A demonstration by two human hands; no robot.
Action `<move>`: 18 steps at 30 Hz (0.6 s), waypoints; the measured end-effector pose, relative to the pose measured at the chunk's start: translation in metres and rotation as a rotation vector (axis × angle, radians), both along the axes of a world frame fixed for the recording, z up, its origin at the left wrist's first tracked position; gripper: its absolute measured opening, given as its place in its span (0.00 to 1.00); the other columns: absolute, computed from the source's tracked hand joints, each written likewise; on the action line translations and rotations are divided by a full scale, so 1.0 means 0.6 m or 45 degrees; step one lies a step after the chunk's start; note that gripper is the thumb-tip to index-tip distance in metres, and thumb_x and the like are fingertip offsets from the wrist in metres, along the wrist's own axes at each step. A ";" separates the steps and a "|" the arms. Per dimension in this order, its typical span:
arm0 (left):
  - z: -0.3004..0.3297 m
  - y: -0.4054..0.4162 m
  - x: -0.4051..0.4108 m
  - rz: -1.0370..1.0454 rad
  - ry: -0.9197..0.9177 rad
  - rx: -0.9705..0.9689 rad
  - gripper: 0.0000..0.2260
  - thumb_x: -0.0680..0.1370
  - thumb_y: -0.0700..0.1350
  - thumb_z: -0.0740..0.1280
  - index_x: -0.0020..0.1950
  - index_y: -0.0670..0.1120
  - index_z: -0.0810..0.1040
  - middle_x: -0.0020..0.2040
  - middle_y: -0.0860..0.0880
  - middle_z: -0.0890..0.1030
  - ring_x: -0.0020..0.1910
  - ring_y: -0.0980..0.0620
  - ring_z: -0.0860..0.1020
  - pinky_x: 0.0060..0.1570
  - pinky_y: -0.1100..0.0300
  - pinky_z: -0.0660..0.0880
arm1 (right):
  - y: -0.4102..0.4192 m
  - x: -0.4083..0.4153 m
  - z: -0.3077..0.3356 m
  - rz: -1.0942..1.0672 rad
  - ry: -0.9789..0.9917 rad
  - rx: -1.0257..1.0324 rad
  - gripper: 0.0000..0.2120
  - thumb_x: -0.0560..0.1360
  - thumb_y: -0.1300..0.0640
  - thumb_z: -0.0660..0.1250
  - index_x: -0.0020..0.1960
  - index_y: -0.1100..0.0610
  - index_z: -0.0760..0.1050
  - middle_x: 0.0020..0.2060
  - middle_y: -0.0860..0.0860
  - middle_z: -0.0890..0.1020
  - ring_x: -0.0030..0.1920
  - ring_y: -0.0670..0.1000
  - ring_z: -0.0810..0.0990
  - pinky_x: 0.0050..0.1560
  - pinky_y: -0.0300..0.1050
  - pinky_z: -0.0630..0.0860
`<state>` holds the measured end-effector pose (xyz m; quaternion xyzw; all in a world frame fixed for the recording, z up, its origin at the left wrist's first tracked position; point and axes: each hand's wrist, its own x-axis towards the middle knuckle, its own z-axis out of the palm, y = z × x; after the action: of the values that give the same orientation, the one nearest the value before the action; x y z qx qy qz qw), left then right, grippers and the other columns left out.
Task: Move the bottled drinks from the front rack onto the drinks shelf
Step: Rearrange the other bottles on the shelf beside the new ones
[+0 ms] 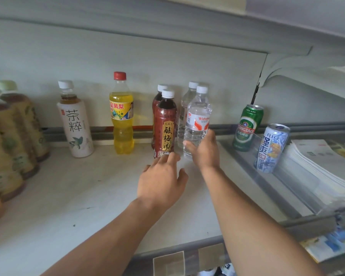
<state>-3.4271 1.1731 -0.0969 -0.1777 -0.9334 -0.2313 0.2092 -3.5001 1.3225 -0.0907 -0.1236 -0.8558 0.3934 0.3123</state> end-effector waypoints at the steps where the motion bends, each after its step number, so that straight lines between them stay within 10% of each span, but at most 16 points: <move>1: 0.000 0.001 0.001 -0.007 0.001 0.004 0.15 0.80 0.53 0.59 0.65 0.51 0.69 0.61 0.53 0.78 0.61 0.50 0.76 0.55 0.54 0.73 | 0.001 -0.001 0.001 0.006 -0.008 -0.009 0.28 0.73 0.51 0.75 0.64 0.61 0.65 0.61 0.57 0.76 0.60 0.60 0.77 0.49 0.43 0.67; 18: -0.011 -0.002 -0.005 -0.039 -0.040 -0.016 0.15 0.80 0.53 0.58 0.65 0.51 0.69 0.61 0.52 0.78 0.61 0.49 0.76 0.57 0.53 0.72 | 0.022 0.015 -0.001 0.056 -0.480 0.029 0.29 0.71 0.53 0.73 0.65 0.58 0.62 0.59 0.58 0.79 0.57 0.60 0.79 0.47 0.46 0.73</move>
<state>-3.4298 1.1717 -0.1036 -0.1897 -0.9352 -0.2311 0.1899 -3.4909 1.3355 -0.0912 -0.1728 -0.9061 0.3602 0.1393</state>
